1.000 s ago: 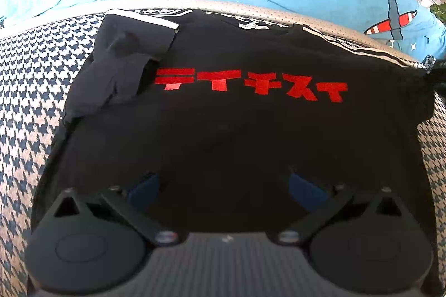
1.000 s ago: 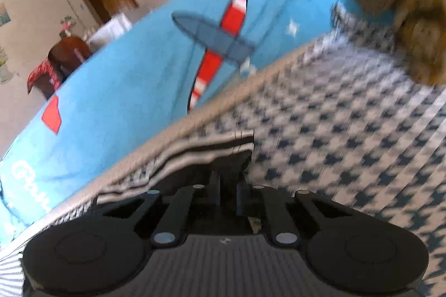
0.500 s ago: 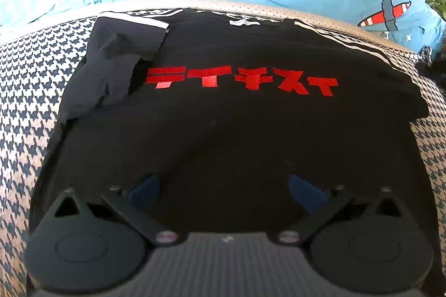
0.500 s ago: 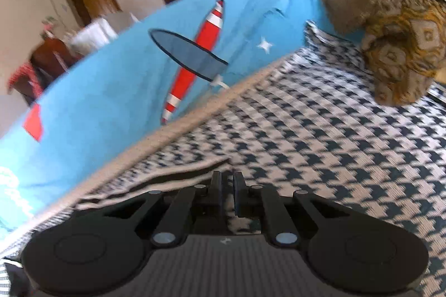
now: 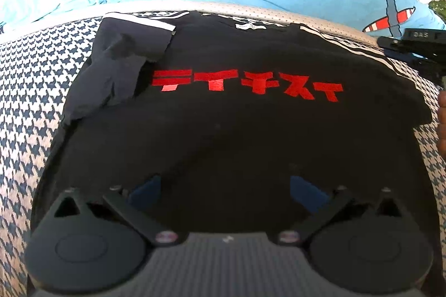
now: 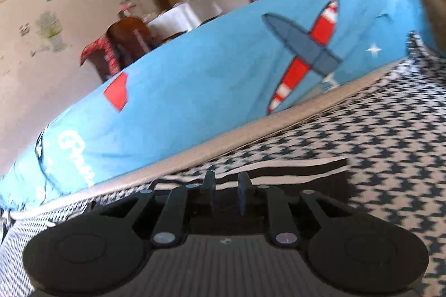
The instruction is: Fold clothes
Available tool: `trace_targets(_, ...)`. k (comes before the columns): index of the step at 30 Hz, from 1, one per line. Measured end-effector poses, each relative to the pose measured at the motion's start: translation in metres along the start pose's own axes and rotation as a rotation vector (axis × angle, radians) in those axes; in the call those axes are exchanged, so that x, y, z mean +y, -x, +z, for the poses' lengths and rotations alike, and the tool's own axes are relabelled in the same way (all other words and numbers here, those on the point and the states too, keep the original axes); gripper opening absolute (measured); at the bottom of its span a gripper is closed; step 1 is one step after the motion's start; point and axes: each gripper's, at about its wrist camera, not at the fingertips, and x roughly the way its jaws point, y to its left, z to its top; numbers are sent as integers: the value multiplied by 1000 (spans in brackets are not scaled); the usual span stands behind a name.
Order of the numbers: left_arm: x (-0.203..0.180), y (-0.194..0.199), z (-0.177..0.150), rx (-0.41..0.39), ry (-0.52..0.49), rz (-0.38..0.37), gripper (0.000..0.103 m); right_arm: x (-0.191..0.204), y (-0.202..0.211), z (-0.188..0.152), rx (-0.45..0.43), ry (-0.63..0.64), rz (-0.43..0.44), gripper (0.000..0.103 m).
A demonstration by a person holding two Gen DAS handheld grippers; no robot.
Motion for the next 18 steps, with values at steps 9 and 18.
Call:
trace_targets(9, 2, -1, 0, 3, 3, -5, 103, 37, -36, -8, 50, 79, 75, 31)
trace_targets(18, 1, -4, 1, 5, -8, 2, 103, 75, -70, -12, 58, 199, 96, 50)
